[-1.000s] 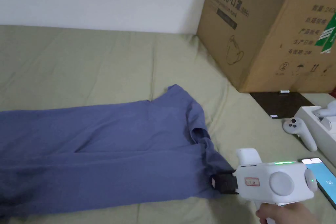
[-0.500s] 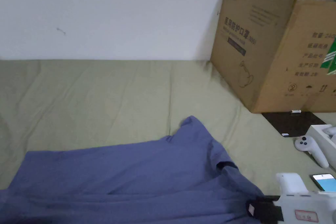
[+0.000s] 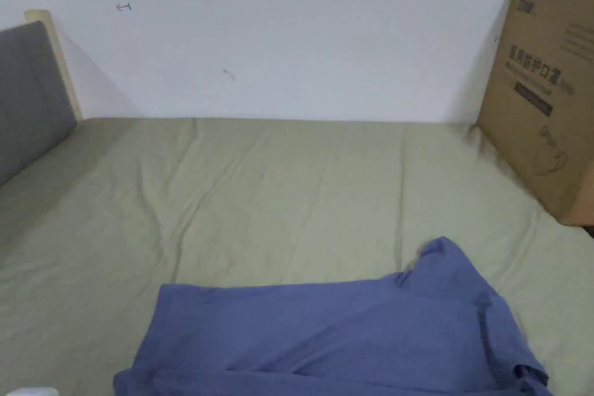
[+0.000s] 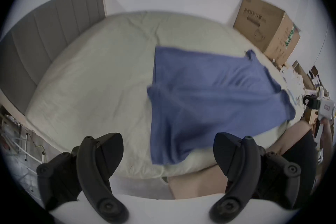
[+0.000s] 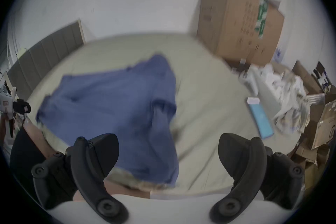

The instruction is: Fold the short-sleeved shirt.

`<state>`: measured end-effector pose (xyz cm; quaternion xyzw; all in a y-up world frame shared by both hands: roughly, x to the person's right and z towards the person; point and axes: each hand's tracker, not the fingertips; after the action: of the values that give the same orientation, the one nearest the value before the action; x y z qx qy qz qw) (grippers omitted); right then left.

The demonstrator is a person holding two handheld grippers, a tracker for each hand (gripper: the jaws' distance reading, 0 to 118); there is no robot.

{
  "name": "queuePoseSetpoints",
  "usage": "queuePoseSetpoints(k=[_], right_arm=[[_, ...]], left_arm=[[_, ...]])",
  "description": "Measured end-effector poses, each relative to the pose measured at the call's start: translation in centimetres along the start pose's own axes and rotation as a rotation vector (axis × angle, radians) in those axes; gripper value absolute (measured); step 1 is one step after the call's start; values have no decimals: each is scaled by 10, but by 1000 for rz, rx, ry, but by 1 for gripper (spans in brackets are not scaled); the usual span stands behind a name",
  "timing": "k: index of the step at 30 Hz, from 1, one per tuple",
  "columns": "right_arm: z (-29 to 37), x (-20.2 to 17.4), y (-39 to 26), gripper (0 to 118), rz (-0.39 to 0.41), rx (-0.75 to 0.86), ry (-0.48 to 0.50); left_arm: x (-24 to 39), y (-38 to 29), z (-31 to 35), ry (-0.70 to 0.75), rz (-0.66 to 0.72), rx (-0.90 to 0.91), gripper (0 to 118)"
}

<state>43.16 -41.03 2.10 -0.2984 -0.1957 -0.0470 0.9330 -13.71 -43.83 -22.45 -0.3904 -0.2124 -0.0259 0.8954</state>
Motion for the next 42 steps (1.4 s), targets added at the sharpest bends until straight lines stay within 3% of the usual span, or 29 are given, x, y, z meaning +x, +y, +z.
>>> queuePoseSetpoints(k=[3, 4, 5, 6, 7, 8, 10, 11, 14, 15, 16, 17, 18, 20, 22, 23, 24, 25, 27, 29, 30, 32, 35, 36, 38, 39, 40, 42], right_arm=[[6, -15, 33, 108, 28, 102, 28], [10, -25, 43, 102, 43, 142, 38], [8, -34, 53, 87, 68, 157, 49], [3, -41, 61, 39, 91, 176, 45], [-2, -48, 69, 1, 106, 196, 35], [-6, -57, 76, 0, 106, 197, 20], [-23, -65, 93, 0, 122, 165, 112], [-31, -71, 98, 0, 120, 176, 85], [-52, -81, 111, 0, 119, 171, 133], [-59, -85, 115, 0, 110, 165, 148], [-63, -85, 115, 0, 106, 163, 158], [-69, -88, 118, 0, 105, 161, 167], [-73, -92, 119, 0, 116, 149, 177], [-82, -95, 120, 0, 141, 134, 190], [-93, -98, 120, 0, 162, 112, 205], [-96, -99, 121, 0, 168, 102, 206], [-102, -97, 118, 0, 173, 91, 205], [-106, -98, 118, 0, 181, 85, 200], [-113, -98, 119, 0, 199, 69, 204], [-125, -93, 118, 0, 226, 61, 197], [-135, -89, 119, 0, 224, 50, 195], [-164, -77, 123, 0, 181, -16, 203], [-228, -52, 136, 1, 127, -172, 120], [-248, -39, 142, 27, 50, -196, 166], [-289, -21, 155, 103, -25, -289, 174], [-308, -17, 161, 112, -34, -365, 177], [-321, -12, 165, 112, -53, -386, 181], [-349, -12, 166, 110, 2, -465, 120]], left_arm=[[15, 34, 12, 26, 19, 150, 103], [19, 45, 13, 24, 11, 199, 91], [24, 59, 10, 23, -21, 257, 59], [29, 74, 1, 70, -50, 273, 0], [31, 85, -7, 97, -35, 318, 0], [26, 101, -19, 86, -32, 293, 0], [18, 133, -56, 11, -22, 220, 0], [16, 143, -80, 20, -20, 222, 0], [-8, 172, -153, -10, -30, -14, 0], [-14, 174, -176, -8, 13, -57, 13], [-21, 175, -189, -4, 27, -71, 45], [-26, 178, -203, 24, 26, -111, 92], [-30, 179, -217, 26, 41, -140, 118], [-34, 177, -232, -20, 50, -123, 108], [-31, 180, -249, 3, 49, -143, 107], [-27, 174, -250, 5, 48, -155, 96], [-24, 171, -257, 7, 44, -171, 48], [-20, 169, -260, 9, 38, -195, 21], [-7, 158, -261, 87, -92, -189, 20], [14, 153, -254, 70, -262, -137, 4], [22, 150, -250, 100, -313, -113, 4], [22, 144, -237, 55, -278, -69, 3], [16, 147, -215, 8, -162, -30, 3], [13, 147, -210, 11, -153, -20, 3], [7, 146, -201, 14, -111, 11, 3], [-2, 145, -200, 8, -46, 19, 3], [-6, 144, -200, -10, -1, 15, 3], [-5, 142, -203, -14, -13, -1, 3]])
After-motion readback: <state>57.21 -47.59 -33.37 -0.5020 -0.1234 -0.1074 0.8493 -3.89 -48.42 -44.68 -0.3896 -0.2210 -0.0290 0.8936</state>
